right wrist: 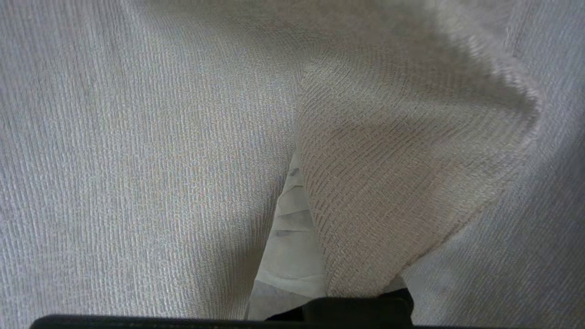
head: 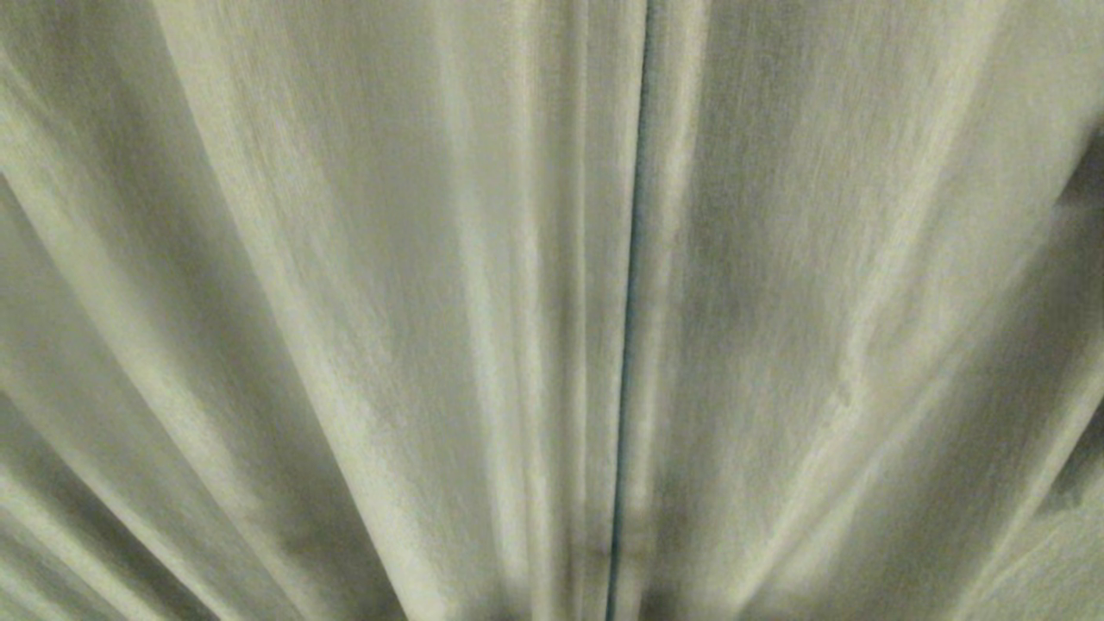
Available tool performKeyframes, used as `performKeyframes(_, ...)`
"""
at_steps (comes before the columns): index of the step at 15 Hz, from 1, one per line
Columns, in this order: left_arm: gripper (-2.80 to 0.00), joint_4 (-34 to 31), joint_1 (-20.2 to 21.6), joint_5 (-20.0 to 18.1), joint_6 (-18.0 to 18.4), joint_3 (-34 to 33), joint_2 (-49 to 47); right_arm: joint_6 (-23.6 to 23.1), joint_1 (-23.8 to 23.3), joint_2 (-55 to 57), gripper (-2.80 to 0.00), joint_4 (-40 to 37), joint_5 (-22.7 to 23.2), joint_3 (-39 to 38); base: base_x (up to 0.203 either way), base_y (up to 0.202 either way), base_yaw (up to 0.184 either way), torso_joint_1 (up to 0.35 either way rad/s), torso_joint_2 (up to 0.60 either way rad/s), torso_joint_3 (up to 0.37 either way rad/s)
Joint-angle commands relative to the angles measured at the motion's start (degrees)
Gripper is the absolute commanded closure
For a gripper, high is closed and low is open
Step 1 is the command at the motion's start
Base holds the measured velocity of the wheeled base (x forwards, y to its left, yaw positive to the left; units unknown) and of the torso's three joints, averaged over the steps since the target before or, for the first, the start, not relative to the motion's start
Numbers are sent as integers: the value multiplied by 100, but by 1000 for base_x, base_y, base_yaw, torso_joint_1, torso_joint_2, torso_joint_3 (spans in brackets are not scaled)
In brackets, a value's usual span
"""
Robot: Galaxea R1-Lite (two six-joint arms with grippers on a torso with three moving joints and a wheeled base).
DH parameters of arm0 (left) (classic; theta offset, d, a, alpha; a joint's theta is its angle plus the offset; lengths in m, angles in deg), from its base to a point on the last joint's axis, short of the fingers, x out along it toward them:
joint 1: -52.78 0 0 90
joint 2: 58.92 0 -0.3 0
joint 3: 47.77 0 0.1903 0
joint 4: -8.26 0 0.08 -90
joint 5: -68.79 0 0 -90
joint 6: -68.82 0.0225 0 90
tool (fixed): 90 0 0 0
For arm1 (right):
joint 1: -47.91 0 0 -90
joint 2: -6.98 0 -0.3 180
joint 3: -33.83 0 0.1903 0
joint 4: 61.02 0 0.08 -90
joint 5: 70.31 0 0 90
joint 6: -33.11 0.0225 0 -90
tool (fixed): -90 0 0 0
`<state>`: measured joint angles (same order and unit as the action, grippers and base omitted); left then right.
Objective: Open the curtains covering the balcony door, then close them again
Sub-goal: Pull the outer curtains open on both sides
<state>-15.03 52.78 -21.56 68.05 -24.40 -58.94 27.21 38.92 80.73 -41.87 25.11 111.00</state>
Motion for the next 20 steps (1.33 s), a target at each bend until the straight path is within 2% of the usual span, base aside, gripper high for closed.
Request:
performKeyframes(1, 0, 1, 0, -7, -3, 0, 2, -8, -131, -136, 0, 4, 2, -30, 0, 0, 0, 0, 0, 0)
performKeyframes(5, 0, 1, 0, 0, -5, 0, 2, 7, -523, -185, 0, -62, 11, -62, 0, 0, 0, 0, 0, 0)
performKeyframes(9, 0, 1, 0, 0, -3, 0, 2, 1, -636, -212, 0, -140, -4, -22, 0, 0, 0, 0, 0, 0)
performKeyframes(15, 0, 1, 0, -7, -3, 0, 2, 1, -1447, -126, 0, -320, -1, 62, 0, 0, 0, 0, 0, 0)
performKeyframes(20, 0, 1, 0, 0, -11, 0, 2, 7, -2335, 230, 0, -563, 18, 684, 0, 0, 0, 0, 0, 0)
